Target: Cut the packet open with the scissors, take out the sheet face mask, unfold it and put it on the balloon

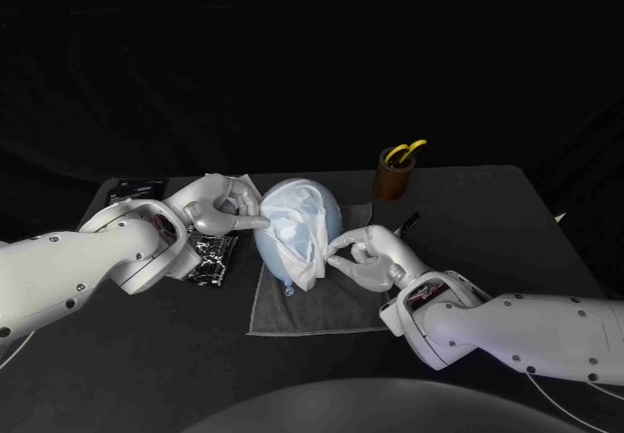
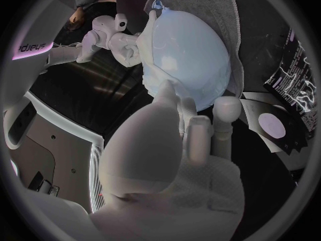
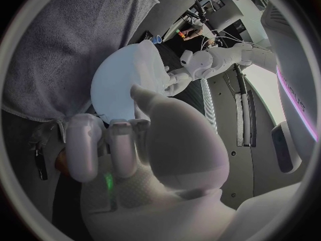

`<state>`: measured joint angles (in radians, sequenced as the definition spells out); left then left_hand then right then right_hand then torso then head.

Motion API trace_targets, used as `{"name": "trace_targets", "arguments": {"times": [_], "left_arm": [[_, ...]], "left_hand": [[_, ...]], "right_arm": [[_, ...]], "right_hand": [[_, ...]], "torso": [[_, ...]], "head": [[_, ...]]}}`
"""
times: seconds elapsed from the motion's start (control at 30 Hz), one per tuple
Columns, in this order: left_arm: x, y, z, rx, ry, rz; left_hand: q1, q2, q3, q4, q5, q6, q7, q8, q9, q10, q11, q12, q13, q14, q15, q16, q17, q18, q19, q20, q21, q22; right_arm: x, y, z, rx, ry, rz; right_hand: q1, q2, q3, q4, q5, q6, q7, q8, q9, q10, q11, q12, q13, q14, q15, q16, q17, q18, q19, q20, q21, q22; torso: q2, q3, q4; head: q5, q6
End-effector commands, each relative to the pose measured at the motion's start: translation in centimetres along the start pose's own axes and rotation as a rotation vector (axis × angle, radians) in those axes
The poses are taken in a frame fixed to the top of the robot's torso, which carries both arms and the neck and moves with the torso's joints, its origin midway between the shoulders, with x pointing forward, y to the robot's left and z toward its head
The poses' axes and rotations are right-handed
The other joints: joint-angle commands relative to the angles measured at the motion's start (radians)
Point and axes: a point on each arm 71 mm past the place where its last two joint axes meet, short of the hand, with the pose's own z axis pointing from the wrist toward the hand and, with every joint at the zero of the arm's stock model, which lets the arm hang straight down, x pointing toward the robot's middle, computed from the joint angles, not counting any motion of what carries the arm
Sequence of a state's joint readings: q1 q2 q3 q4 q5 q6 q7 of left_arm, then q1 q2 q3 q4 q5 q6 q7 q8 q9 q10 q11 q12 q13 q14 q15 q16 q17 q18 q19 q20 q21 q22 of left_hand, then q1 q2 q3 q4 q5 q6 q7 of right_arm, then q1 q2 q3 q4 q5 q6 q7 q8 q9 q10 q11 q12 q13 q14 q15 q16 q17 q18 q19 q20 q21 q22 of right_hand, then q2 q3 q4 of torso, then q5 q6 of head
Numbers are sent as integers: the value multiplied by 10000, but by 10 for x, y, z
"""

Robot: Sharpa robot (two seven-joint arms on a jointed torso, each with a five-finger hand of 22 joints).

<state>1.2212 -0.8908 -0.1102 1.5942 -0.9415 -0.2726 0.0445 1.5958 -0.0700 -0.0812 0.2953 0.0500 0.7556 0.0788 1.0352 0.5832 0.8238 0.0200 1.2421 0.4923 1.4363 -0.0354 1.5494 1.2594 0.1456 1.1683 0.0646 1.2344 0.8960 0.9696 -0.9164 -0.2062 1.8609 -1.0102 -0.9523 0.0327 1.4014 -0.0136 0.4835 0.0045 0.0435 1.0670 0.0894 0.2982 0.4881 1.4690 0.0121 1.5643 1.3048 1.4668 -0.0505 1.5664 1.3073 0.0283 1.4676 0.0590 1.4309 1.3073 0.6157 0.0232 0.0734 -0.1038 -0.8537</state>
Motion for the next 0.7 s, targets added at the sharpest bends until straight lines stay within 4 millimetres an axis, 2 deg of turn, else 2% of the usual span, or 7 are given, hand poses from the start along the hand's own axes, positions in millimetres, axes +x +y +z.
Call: {"name": "trace_targets", "arguments": {"times": [0.03, 0.33, 0.7], "left_arm": [[1, 0, 1, -81, 1, -49], [0, 1, 2, -207, -63, -36], [-1, 3, 4, -335, -117, -16]], "left_hand": [[-109, 56, -57, -19, -18, -9, -3, -21, 14, -36, -13, 49, 11, 95, -6, 54, 36, -136, 61, -7, 72, 25], [-123, 62, -59, -19, -18, -7, -4, -21, 14, -34, -13, 51, 13, 102, -6, 55, 53, -139, 69, -7, 80, 40], [-139, 68, -63, -19, -18, -6, -4, -20, 15, -32, -14, 54, 15, 104, -6, 55, 58, -139, 70, -7, 82, 42]], "right_arm": [[-5, 5, -2, -551, -451, -74], [-24, -3, -6, -81, -818, -98], [-52, -19, -10, 439, -1326, -513]], "right_hand": [[-367, -73, 340, -116, 53, -25, -79, 187, 367, 1018, -62, 65, 2660, 1040, -55, 44, 2635, 8, 524, -77, 52, 2250], [-689, -165, 743, -289, 52, -85, -104, 395, 575, 1018, -86, 65, 2660, 1040, -74, 44, 2635, -11, 556, -95, 140, 2274], [-845, -237, 925, -391, 51, -118, -115, 501, 684, 1018, -96, 65, 2660, 1040, -84, 44, 2635, -27, 584, -105, 217, 2296]], "torso": [[-3, -2, 4], [-12, -11, 14], [-5, 4, 5]], "head": [[-21, 29], [-74, 54], [-134, 78]]}}
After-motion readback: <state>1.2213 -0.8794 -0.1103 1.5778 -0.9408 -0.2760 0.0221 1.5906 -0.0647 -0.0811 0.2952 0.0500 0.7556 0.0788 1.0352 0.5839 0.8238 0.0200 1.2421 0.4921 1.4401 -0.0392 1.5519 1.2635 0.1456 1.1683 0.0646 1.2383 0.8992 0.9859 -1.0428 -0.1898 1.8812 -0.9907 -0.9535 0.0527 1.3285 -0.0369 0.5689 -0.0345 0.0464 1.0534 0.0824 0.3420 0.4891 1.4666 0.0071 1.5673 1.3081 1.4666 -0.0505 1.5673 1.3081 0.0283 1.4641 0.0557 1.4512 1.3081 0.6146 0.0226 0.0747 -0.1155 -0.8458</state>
